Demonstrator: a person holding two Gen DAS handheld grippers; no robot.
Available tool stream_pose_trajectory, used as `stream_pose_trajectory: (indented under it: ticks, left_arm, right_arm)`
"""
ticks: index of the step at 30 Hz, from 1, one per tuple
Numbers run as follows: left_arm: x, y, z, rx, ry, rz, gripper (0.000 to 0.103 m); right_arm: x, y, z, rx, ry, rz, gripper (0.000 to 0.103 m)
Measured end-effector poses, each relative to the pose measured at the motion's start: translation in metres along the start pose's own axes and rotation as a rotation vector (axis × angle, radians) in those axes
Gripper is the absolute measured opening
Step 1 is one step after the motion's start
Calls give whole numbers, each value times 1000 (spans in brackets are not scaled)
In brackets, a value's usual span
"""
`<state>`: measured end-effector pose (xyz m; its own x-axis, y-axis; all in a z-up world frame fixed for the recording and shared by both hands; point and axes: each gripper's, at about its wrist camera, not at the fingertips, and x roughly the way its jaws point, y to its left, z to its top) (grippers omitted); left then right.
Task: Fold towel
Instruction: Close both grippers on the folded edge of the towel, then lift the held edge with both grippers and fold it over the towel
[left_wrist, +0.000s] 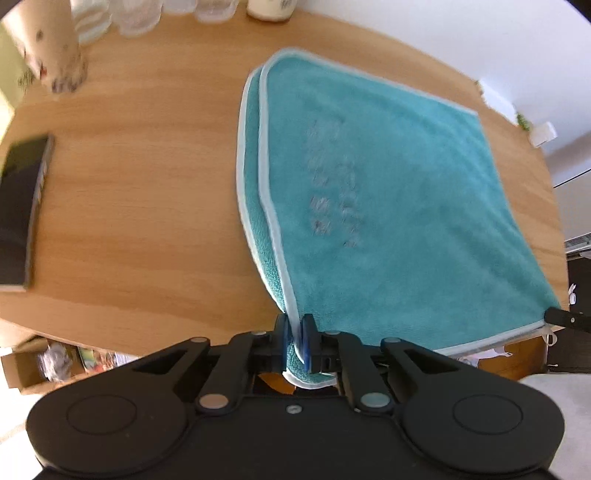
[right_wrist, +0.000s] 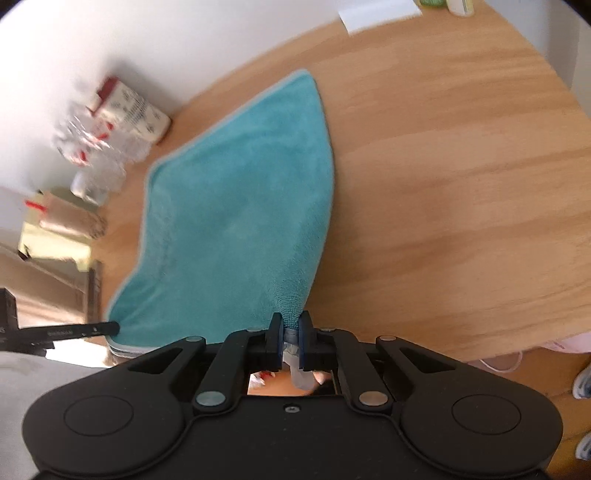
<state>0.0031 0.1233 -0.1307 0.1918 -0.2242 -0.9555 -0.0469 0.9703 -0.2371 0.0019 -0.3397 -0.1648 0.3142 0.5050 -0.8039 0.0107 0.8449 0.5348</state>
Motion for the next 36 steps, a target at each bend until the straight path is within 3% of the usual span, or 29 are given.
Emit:
stream_pose_trajectory:
  ticks: [10,23,28,36]
  left_arm:
    - [-10,1,62,-23,-80,-26,7]
    - [30,5,158,-113,-163,-28,7]
    - [44,10,181,-139,-176,-33,7]
    - [79,9,206,-117,-189,22,11]
  right_arm:
    - [-1,25,69,22,-111,63,7]
    - [53,18,153,116,-175,85,7]
    - [75,14,175,153,-204,66,7]
    - [115,2,194,155,-189,-11,8]
